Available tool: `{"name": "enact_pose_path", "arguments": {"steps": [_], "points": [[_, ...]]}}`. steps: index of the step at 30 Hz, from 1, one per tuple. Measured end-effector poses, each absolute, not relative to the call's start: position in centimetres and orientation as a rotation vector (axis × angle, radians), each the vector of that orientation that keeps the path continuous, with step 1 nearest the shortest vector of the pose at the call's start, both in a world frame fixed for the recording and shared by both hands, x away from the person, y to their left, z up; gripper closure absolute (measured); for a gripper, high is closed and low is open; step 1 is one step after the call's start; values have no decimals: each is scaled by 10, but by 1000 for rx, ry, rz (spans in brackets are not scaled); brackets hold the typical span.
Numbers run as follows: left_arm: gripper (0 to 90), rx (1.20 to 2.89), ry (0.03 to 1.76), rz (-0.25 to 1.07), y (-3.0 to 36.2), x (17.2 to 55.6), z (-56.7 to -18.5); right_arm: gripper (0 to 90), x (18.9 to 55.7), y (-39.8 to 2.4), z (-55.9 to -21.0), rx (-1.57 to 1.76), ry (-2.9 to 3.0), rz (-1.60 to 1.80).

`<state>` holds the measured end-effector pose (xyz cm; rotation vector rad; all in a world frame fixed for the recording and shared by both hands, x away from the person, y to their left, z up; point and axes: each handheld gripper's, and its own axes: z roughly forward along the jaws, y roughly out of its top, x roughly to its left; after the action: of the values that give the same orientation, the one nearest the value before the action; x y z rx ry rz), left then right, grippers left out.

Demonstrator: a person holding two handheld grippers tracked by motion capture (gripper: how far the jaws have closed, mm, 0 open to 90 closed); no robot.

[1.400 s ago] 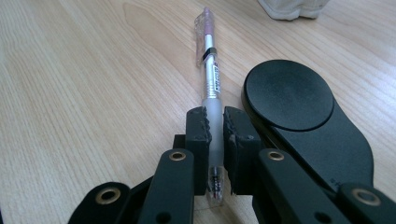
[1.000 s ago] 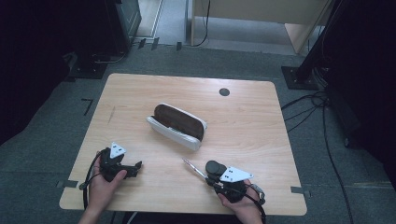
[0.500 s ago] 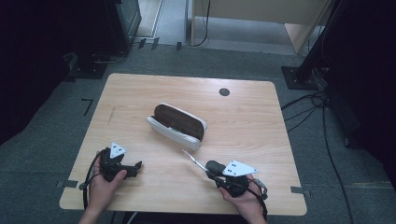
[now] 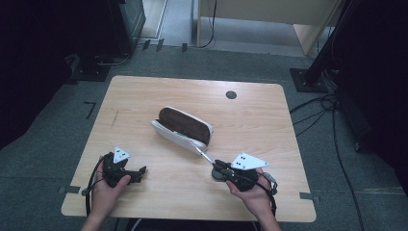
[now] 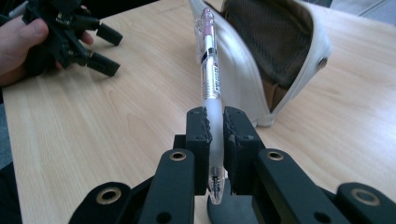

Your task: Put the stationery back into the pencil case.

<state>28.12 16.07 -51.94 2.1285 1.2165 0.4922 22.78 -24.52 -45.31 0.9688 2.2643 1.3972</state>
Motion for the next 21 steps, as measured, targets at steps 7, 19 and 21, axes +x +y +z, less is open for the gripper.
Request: {"name": "enact_pose_path", "arguments": {"steps": [7,19,21], "points": [[0,2128,1216,492,161,281,-519,817,241,-243,-438,951,2245,1398],[0,2128,1216,492,161,281,-519,816,268,-237,-418,935,2229,1423],[0,2129,1216,492,161,281,-519,817,272,-235,-416,937,2226,1430]]}}
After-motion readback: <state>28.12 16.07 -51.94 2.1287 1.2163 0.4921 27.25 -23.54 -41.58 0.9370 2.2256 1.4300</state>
